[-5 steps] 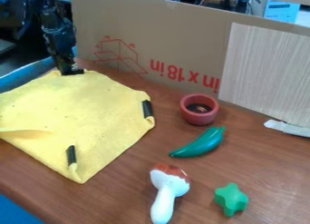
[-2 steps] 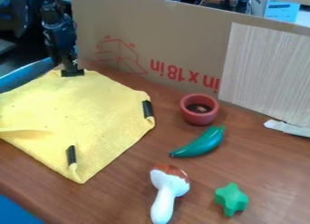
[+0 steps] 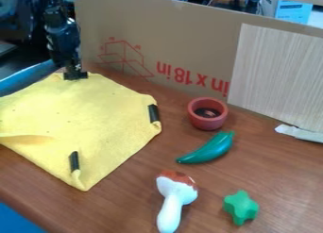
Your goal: Fold the cloth from top left to bottom right
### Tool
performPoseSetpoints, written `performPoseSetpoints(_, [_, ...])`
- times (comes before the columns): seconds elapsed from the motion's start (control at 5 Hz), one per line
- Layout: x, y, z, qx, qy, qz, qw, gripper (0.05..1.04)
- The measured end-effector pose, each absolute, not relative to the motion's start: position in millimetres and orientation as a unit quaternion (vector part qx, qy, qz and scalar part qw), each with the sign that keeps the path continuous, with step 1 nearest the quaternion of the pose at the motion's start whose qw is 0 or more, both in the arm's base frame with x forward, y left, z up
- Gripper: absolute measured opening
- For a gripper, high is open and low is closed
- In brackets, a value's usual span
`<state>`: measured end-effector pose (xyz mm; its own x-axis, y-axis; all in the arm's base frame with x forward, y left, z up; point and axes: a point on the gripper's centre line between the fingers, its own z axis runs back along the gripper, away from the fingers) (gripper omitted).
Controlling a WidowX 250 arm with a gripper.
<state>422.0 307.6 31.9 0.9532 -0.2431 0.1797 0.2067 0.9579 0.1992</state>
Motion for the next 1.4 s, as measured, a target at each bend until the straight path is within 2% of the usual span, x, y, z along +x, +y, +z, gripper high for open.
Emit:
performPoseSetpoints(0.2, [423.7, 311.1, 37.2, 0.098, -0.103, -0.111, 0.984, 1.001])
performPoseSetpoints(0.4, [422.8, 310.4, 28.2, 0.091, -0.096, -0.108, 0.985, 0.971])
performPoseSetpoints(0.8, [422.7, 306.6, 29.9, 0.073, -0.102, -0.104, 0.987, 0.404])
performPoseSetpoints(1.0, [418.9, 310.4, 30.2, 0.064, -0.106, -0.099, 0.987, 0.183])
performPoseSetpoints(1.2, [417.4, 312.3, 32.0, 0.058, -0.114, -0.096, 0.987, 0.069])
performPoseSetpoints(1.4, [411.9, 307.7, 44.1, 0.049, -0.129, -0.095, 0.986, 0.052])
